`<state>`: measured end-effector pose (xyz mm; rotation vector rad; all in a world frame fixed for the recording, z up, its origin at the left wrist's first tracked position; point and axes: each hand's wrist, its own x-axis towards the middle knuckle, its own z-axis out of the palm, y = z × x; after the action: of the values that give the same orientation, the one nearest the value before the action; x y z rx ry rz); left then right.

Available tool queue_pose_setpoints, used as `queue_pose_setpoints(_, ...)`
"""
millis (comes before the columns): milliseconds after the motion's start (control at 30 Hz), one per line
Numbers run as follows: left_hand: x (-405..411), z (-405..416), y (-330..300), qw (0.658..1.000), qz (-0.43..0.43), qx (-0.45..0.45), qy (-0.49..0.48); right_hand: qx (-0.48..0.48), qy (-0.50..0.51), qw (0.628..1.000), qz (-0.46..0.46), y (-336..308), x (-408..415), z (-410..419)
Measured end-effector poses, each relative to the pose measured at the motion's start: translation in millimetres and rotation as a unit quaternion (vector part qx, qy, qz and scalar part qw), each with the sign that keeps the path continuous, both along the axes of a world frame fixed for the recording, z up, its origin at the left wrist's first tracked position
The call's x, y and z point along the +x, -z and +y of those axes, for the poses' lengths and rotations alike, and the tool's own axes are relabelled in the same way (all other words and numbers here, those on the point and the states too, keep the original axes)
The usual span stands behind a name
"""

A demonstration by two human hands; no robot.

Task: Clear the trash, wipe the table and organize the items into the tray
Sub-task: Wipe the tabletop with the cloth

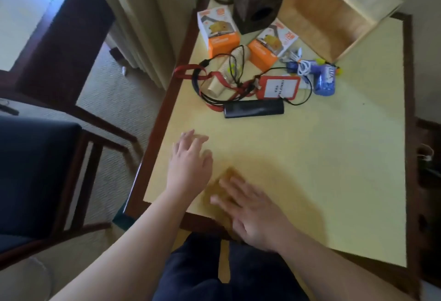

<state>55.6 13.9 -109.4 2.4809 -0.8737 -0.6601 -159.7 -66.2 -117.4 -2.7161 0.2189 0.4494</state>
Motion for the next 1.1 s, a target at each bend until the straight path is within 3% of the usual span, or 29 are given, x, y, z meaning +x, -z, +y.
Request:
queue_pose_setpoints(33, -5.6, -7.3, 5.0, 1.000, -0.003, 0.007, 0.011, 0.019, -0.079, 0.996, 0.021, -3.1, -25.8, -10.4)
queue_pose_setpoints(67, -10.2, -13.0, 8.9, 1.000, -0.009, 0.014, 0.016, 0.013, -0.094, 0.995, 0.019, -4.3, -50.0, -34.8)
queue_pose_setpoints(100, -13.7, -17.4, 12.1, 1.000, -0.017, 0.020, 0.018, -0.010, -0.046, 0.999, 0.011, -1.0, -72.0, -65.9)
queue_pose_setpoints(167, -21.1, -26.2, 15.2, 0.999, -0.035, 0.028, 0.021, -0.071, 0.158, 0.984, 0.039, 4.2, -99.6, -135.9)
queue_pose_setpoints(267, -38.8, -38.9, 21.1, 0.997, -0.055, 0.041, 0.026, -0.097, 0.424, 0.898, 0.071, 2.1, -87.7, -201.9)
queue_pose_setpoints(333, -50.4, -46.3, 24.0, 0.996, -0.067, 0.051, 0.012, -0.088, 0.535, 0.837, 0.070, 6.0, -47.2, -197.6)
queue_pose_setpoints(367, -54.2, -49.2, 24.8, 0.996, -0.073, 0.058, 0.005, -0.087, 0.526, 0.844, 0.064, 8.6, -29.4, -182.9)
queue_pose_setpoints(400, -56.6, -51.2, 24.9, 0.995, -0.076, 0.065, -0.002, -0.088, 0.461, 0.881, 0.052, 13.9, -21.9, -160.0)
queue_pose_setpoints(467, -57.1, -53.6, 25.6, 0.994, -0.076, 0.074, -0.015, -0.070, 0.208, 0.976, 0.016, 15.8, -39.6, -105.6)
queue_pose_setpoints(500, -57.1, -54.7, 26.4, 0.994, -0.075, 0.074, -0.019, -0.057, 0.092, 0.994, 0.018, 10.6, -66.0, -87.7)
queue_pose_setpoints(567, -57.0, -55.8, 26.6, 0.994, -0.077, 0.072, -0.025, -0.039, -0.012, 0.999, 0.020, -0.5, -130.2, -88.8)
queue_pose_setpoints(633, -58.0, -57.6, 26.5, 0.994, -0.082, 0.073, -0.025, -0.067, 0.009, 0.998, 0.021, -2.7, -180.8, -126.0)
queue_pose_setpoints(733, -59.6, -58.4, 24.4, 0.994, -0.084, 0.069, -0.027, -0.087, 0.187, 0.977, 0.063, 0.0, -191.3, -208.7)
queue_pose_setpoints(833, -60.4, -58.3, 24.5, 0.993, -0.089, 0.067, -0.027, -0.110, 0.393, 0.911, 0.059, 4.6, -132.9, -270.9)
queue_pose_setpoints(933, -61.4, -59.9, 25.9, 0.993, -0.093, 0.060, -0.040, -0.111, 0.515, 0.848, 0.057, 12.1, -62.5, -294.5)
queue_pose_setpoints(967, -61.6, -60.5, 26.1, 0.993, -0.096, 0.058, -0.041, -0.114, 0.505, 0.854, 0.058, 14.2, -46.6, -283.4)
queue_pose_setpoints(1000, -62.0, -60.8, 25.9, 0.993, -0.097, 0.057, -0.041, -0.118, 0.448, 0.885, 0.041, 16.6, -40.9, -263.4)
queue_pose_setpoints(1067, -63.0, -60.9, 25.8, 0.993, -0.096, 0.058, -0.043, -0.086, 0.220, 0.972, 0.000, 15.7, -62.1, -216.0)
queue_pose_setpoints(1100, -62.9, -61.0, 26.1, 0.993, -0.097, 0.060, -0.044, -0.056, 0.111, 0.992, -0.001, 11.5, -85.5, -203.9)
